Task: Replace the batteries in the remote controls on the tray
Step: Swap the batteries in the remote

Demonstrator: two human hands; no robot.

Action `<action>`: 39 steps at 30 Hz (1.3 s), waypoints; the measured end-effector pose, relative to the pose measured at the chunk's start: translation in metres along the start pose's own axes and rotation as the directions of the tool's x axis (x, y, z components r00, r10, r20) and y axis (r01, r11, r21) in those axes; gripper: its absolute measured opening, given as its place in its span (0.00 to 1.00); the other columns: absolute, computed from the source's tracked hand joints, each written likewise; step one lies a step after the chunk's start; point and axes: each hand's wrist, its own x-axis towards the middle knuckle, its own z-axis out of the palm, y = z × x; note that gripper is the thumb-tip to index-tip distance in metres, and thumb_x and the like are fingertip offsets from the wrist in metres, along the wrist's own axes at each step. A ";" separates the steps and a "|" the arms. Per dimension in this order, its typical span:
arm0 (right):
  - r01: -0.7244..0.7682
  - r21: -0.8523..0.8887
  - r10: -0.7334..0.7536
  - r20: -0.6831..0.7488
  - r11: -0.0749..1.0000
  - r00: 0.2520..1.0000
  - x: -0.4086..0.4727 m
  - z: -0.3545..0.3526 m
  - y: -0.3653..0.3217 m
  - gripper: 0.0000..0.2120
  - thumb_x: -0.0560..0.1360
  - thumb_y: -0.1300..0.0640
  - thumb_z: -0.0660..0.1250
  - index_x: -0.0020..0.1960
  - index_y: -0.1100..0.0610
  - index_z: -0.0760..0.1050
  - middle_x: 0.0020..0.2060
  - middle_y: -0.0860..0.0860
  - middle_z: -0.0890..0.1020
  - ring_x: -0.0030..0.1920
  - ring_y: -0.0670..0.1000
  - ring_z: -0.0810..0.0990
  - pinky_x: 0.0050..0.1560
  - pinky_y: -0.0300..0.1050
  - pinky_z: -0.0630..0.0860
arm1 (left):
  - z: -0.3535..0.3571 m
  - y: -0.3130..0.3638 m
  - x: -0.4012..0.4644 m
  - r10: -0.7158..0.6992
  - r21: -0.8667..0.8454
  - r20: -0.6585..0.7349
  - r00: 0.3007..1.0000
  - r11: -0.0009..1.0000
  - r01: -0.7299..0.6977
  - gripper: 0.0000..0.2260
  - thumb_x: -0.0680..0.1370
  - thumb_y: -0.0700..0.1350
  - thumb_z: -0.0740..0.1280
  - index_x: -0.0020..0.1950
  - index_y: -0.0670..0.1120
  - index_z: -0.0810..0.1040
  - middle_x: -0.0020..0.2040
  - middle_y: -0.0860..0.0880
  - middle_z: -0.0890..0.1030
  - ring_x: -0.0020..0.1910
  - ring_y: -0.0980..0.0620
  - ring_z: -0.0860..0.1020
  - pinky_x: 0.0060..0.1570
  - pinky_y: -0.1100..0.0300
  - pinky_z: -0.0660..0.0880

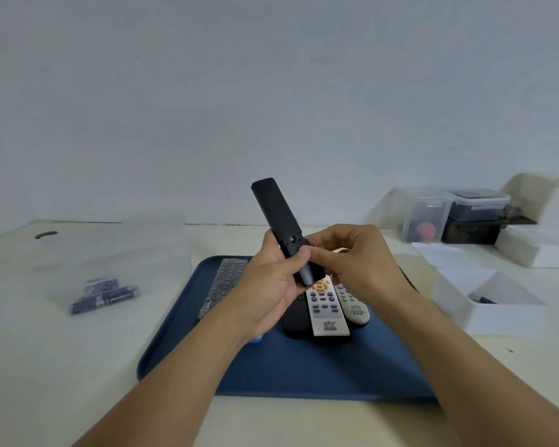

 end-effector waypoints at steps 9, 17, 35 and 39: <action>-0.044 0.061 0.035 0.152 0.997 0.988 0.000 -0.007 -0.006 0.07 0.75 0.58 0.73 0.49 0.62 0.83 0.35 0.52 0.82 0.24 0.39 0.72 0.27 0.29 0.67 | -0.003 0.003 0.001 -0.013 0.098 0.058 0.998 0.995 0.007 0.28 0.81 0.25 0.57 0.71 0.53 0.69 0.65 0.44 0.80 0.65 0.46 0.80 0.61 0.47 0.79; 0.006 -0.015 -0.004 0.137 1.000 0.991 -0.001 -0.005 -0.006 0.09 0.76 0.54 0.72 0.45 0.61 0.81 0.35 0.53 0.83 0.30 0.45 0.75 0.30 0.34 0.70 | -0.003 0.005 0.000 -0.025 0.152 0.051 0.998 0.988 0.017 0.24 0.83 0.29 0.57 0.69 0.55 0.70 0.64 0.43 0.77 0.63 0.44 0.80 0.63 0.40 0.77; 0.049 -0.122 -0.061 -0.095 0.991 0.994 -0.017 0.014 -0.014 0.02 0.68 0.54 0.79 0.40 0.49 0.87 0.30 0.45 0.85 0.32 0.49 0.85 0.32 0.47 0.81 | 0.000 -0.008 0.000 0.151 0.555 -0.077 0.986 0.828 -0.083 0.30 0.78 0.26 0.57 0.73 0.54 0.65 0.62 0.49 0.81 0.64 0.50 0.80 0.67 0.44 0.76; 0.060 -0.195 -0.083 -0.115 0.979 0.990 -0.017 0.016 -0.013 0.02 0.67 0.50 0.77 0.39 0.48 0.86 0.30 0.44 0.85 0.33 0.44 0.84 0.38 0.46 0.82 | 0.003 -0.006 -0.002 0.168 0.579 -0.080 0.983 0.810 -0.092 0.28 0.79 0.26 0.60 0.71 0.53 0.65 0.59 0.50 0.82 0.60 0.54 0.81 0.64 0.49 0.78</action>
